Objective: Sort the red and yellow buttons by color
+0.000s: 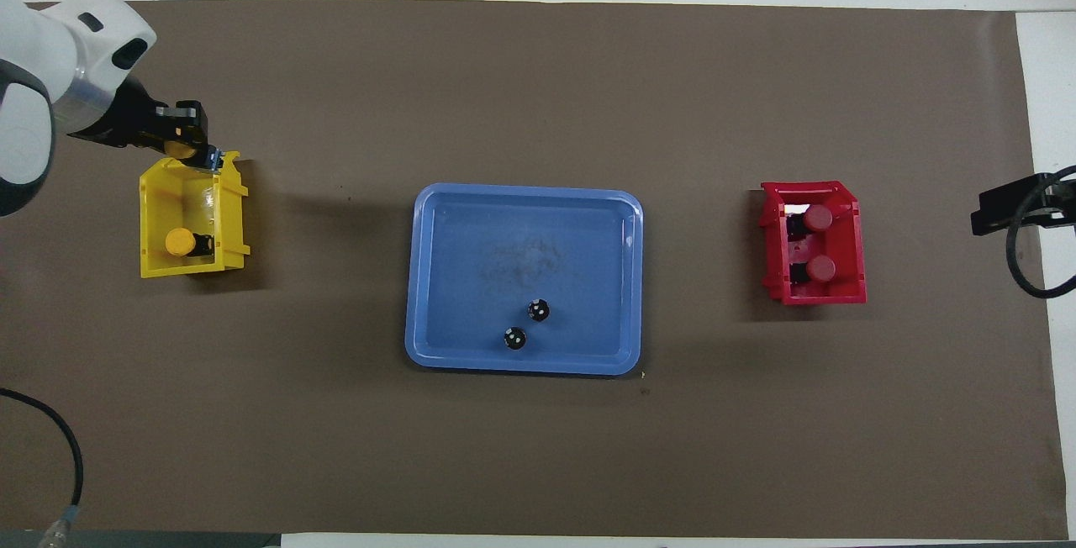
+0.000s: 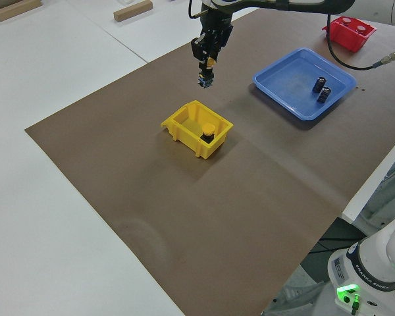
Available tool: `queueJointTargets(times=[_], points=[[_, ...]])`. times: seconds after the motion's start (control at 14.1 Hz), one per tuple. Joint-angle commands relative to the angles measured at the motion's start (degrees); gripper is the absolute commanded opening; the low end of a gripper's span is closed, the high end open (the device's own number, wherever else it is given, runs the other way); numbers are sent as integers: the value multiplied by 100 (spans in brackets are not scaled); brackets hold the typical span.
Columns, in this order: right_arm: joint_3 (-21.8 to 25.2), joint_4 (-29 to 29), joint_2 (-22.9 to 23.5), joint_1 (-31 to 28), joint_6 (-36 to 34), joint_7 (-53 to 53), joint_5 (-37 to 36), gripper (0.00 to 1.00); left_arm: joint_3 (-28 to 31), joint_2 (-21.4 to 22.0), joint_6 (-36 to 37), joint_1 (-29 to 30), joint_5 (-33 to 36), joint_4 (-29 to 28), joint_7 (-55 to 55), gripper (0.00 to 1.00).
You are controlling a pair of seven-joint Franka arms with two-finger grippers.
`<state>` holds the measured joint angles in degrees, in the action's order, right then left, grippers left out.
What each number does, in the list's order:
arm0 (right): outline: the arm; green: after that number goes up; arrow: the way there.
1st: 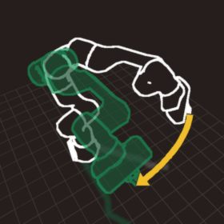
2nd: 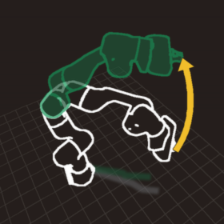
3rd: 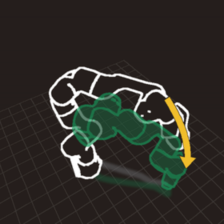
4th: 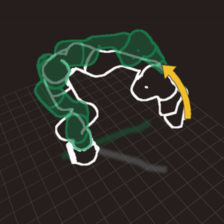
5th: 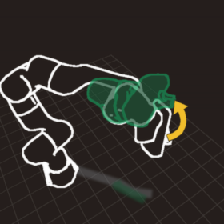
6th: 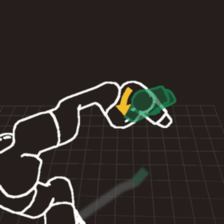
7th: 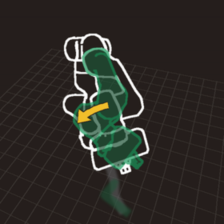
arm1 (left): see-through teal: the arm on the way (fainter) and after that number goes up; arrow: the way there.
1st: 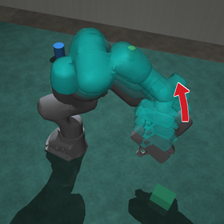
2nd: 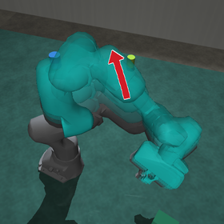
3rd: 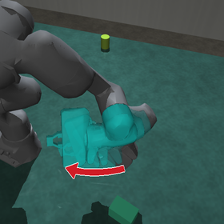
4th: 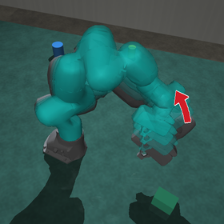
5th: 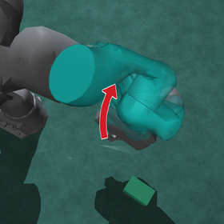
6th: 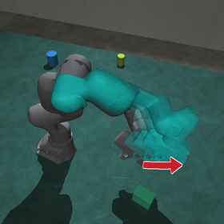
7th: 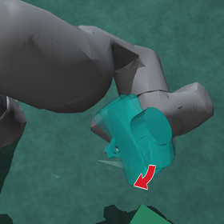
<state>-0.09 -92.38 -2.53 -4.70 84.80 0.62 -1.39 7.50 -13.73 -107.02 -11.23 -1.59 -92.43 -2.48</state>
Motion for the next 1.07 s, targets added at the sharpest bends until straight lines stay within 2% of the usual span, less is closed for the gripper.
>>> queueJointTargets(times=[0.0,0.36,0.71,1.0], points=[[-61,106,42,-146,-8,123,87,100,-64,20,-125,235,-113,-125,99,1],[-79,106,51,-102,88,132,16,100,-38,424,-1073,473,-113,-1336,-85,1],[-79,106,51,-93,159,131,7,100,-38,337,-1979,464,-113,-1953,-200,1],[-105,106,59,-84,159,123,-1,100,-38,275,-2391,464,-113,-2418,-200,2]])
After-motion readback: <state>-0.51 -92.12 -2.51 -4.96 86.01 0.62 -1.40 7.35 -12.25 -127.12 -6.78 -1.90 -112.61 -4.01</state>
